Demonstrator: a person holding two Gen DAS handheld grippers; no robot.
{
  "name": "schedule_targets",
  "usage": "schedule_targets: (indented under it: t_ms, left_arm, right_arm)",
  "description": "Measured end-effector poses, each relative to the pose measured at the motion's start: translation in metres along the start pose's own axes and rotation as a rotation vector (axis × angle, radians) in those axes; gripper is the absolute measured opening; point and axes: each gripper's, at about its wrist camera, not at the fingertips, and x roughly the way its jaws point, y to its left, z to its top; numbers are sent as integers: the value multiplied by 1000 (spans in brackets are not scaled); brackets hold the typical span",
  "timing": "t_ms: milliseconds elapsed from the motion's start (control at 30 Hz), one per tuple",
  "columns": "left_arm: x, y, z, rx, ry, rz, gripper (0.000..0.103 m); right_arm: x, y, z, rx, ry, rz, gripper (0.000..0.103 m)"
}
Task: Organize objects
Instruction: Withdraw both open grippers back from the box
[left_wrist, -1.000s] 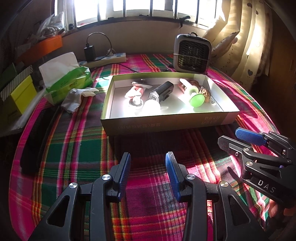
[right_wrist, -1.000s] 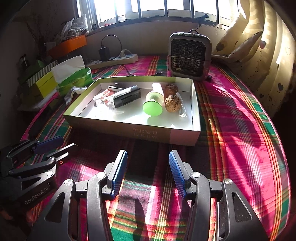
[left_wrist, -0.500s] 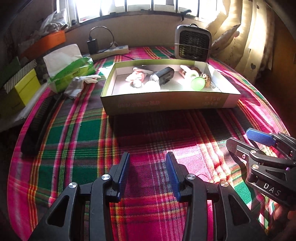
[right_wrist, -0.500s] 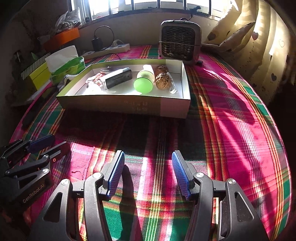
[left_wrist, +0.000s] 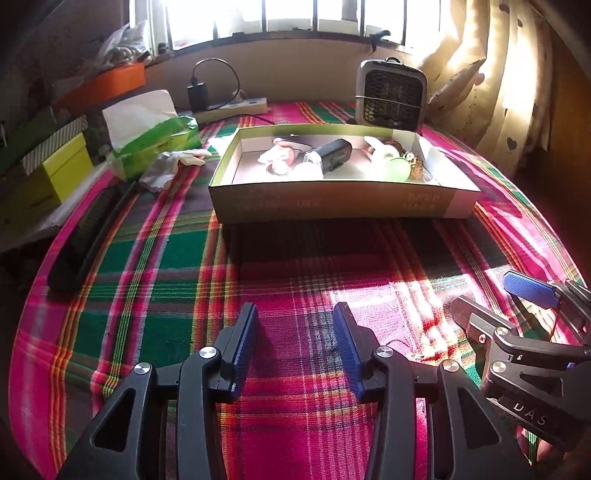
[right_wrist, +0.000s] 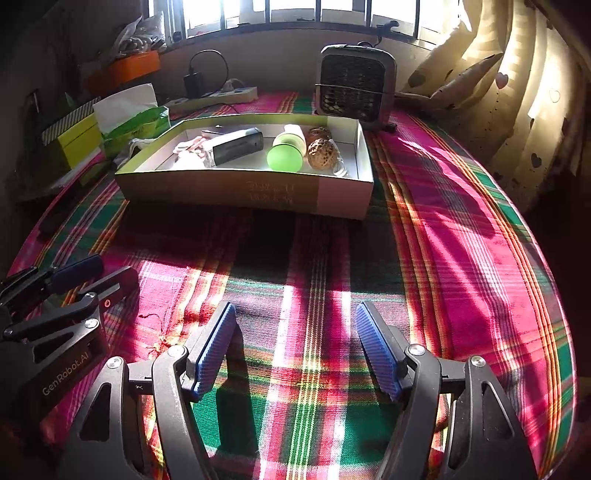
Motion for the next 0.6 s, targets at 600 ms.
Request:
schedule_targets:
  t_ms: [600]
  left_arm:
    - [-1, 0, -1, -1, 0, -2, 41]
  right_arm:
    - [-3, -1, -5, 11, -13, -7, 72]
